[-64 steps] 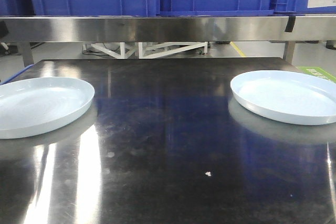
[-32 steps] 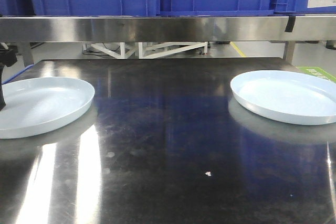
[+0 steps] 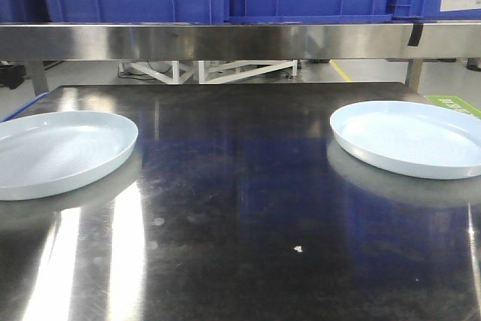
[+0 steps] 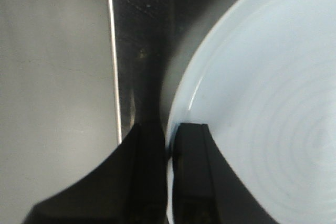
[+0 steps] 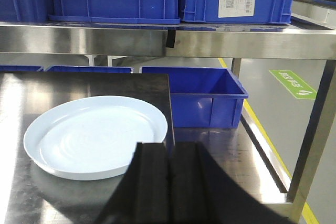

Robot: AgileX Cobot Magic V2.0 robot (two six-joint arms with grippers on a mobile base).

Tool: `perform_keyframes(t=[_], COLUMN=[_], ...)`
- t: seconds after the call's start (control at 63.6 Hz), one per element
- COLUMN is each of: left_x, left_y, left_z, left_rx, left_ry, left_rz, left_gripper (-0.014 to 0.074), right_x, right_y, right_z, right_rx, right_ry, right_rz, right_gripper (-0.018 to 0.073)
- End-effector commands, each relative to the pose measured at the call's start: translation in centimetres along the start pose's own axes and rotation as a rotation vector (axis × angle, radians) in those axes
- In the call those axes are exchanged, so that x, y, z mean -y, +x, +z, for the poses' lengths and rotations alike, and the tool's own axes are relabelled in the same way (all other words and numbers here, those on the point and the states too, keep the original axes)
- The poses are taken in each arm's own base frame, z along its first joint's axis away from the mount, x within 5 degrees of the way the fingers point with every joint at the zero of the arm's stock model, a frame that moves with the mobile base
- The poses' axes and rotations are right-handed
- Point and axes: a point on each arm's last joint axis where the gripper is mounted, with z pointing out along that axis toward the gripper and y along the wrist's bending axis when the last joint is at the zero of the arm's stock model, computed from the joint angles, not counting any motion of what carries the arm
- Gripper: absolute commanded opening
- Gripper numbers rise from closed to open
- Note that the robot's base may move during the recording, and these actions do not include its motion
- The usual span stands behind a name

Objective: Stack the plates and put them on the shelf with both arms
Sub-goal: 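Grasp the plate rim with the left gripper and lift it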

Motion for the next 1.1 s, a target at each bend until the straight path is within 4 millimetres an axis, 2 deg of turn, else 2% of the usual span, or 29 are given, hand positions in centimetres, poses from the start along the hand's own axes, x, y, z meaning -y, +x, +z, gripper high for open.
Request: perform_keyframes(t=[0.0,0.157,0.267,0.409,0.503,0.723,0.817,0.959,1.085], left_x=[0.5,1.5,3.1,6.9,9.9,17.0,19.1,20.9,21.4], left_y=[-0.2,0.4,1.4,3.3,4.5,7.4,8.1,8.4,8.0], left_z=[-3.5,-7.1,-9.8,-12.4,-12.8,-11.8,-10.5,-8.1,-5.8], left_rx=[0.108,0.215,0.267,0.283,0.256,0.184,0.166,0.097,0.055], left_ry=[0.008,0.079,0.161,0.277,0.323,0.38,0.347,0.335,0.32], left_rz=[0.003,-0.013,0.008,0.099,0.191,0.43,0.523,0.57,0.566], left_gripper=[0.0084,0.0084,0.0084,0.0084,0.0084,0.0084,0.0084,0.0084,0.0084], right_x=[0.0,0.0,0.0,0.0,0.0,0.0,0.0,0.0,0.0], right_y=[-1.4,-1.4,-1.4,-1.4,-1.4,-1.4,-1.4,-1.4,-1.4], right_z=[-0.3,-0.3,-0.3,-0.3,-0.3,-0.3,-0.3,-0.3,-0.3], right_rx=[0.12,0.12,0.12,0.12,0.12,0.12,0.12,0.12,0.12], right_ry=[0.007,0.007,0.007,0.007,0.007,0.007,0.007,0.007,0.007], right_rz=[-0.006,-0.006,-0.006,-0.006,-0.006,-0.006,-0.006,-0.006,-0.006], right_gripper=[0.0058,0.0058,0.0058,0.0058,0.0058,0.0058,0.0058,0.0058,0.0058])
